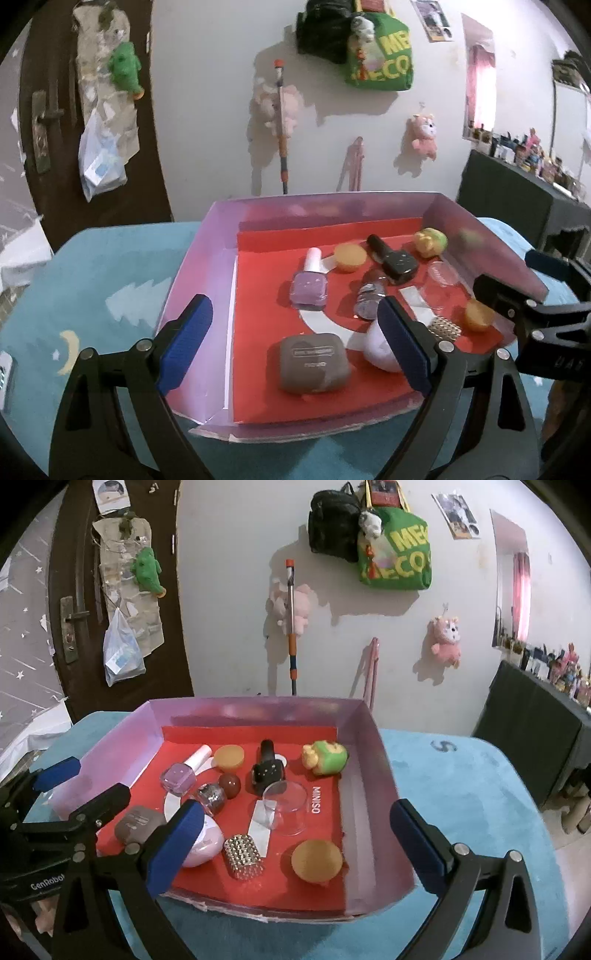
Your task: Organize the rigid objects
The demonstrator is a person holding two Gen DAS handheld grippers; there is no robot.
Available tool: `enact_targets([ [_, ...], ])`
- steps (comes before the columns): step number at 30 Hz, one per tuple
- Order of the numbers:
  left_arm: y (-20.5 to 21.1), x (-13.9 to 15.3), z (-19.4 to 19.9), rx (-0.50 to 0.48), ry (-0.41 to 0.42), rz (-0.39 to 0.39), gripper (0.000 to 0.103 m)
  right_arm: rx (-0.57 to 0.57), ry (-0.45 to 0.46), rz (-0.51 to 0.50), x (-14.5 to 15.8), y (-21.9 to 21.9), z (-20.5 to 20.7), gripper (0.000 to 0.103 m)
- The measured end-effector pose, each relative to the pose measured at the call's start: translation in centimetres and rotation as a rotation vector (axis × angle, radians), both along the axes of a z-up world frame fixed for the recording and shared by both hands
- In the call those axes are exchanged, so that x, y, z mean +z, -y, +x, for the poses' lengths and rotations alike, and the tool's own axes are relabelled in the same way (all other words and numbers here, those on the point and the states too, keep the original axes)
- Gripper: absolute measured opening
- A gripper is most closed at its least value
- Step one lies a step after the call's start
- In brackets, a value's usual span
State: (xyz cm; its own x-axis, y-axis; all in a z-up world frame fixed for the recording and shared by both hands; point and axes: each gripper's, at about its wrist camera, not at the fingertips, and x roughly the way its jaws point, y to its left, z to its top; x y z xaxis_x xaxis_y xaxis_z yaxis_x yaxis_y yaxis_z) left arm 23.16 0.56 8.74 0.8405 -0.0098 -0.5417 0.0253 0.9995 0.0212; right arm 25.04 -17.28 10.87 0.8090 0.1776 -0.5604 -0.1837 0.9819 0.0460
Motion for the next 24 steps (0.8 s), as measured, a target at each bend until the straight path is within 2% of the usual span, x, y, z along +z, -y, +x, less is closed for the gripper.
enact_targets([
  [6, -0.8, -1.1, 1.1, 0.016, -0.029, -0.052, 0.092, -0.019, 0.015, -0.029, -1.4, -0.4, 0.4, 0.103],
  [14, 0.4, -1.5, 1.1, -0.004, -0.029, -0.001, 0.092, -0.030, 0.015, -0.051, -1.7, -0.6, 0.6, 0.103],
  [24, 0.3, -1.5, 1.1, 0.006, -0.032, -0.001, 0.092, -0.024, 0.010, -0.064, -1.8, -0.7, 0.7, 0.103],
])
